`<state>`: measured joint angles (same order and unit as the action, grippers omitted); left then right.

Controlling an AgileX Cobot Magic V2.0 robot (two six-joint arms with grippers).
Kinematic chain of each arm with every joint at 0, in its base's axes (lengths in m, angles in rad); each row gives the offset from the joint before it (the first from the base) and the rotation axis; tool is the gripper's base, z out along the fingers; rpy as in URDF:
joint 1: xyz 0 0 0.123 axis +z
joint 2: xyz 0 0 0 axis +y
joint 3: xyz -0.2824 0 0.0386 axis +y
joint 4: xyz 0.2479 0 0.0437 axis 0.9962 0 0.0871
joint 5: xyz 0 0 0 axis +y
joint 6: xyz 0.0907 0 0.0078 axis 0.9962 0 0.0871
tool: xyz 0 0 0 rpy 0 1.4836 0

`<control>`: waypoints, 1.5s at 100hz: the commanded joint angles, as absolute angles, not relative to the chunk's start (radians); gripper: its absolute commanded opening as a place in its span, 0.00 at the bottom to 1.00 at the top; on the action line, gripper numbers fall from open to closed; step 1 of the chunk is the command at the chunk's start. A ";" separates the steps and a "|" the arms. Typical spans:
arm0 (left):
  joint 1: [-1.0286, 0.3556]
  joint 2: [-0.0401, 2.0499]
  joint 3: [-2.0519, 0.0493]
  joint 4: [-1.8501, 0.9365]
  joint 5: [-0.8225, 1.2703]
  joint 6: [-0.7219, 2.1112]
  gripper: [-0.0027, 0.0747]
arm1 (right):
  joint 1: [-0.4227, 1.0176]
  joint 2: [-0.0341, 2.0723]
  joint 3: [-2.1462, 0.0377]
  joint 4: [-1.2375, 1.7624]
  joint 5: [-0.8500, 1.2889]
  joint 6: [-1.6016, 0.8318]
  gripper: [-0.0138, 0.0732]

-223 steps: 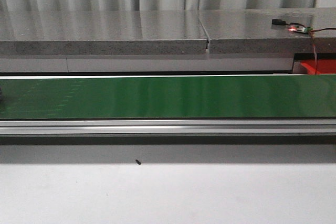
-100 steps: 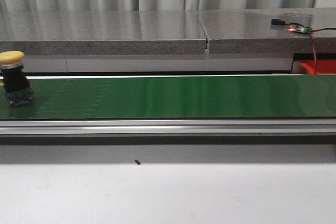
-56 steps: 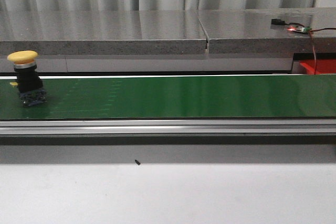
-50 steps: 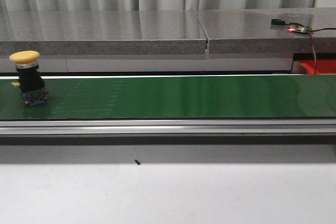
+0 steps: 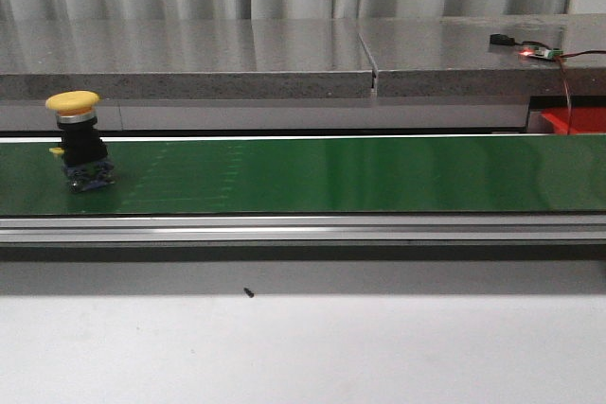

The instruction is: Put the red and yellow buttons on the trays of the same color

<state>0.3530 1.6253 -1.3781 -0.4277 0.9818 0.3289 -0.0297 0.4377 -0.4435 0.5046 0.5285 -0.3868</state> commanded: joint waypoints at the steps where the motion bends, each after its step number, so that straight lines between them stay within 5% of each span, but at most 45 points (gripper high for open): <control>1: 0.346 1.539 -1.401 -0.454 0.946 0.351 0.62 | -0.029 0.441 -0.469 0.530 0.471 -0.396 0.08; 11: 0.341 1.488 -1.399 -0.449 0.946 0.357 0.45 | -0.029 0.441 -0.469 0.530 0.471 -0.396 0.08; 28: 0.279 1.396 -1.342 -0.390 0.914 0.357 0.01 | -0.029 0.441 -0.469 0.530 0.471 -0.396 0.08; 70: 0.099 1.119 -1.047 -0.357 0.711 0.357 0.01 | -0.029 0.441 -0.469 0.530 0.471 -0.396 0.08; 150: 0.089 0.557 -0.631 -0.365 0.575 0.354 0.01 | -0.029 0.444 -0.469 0.537 0.470 -0.396 0.08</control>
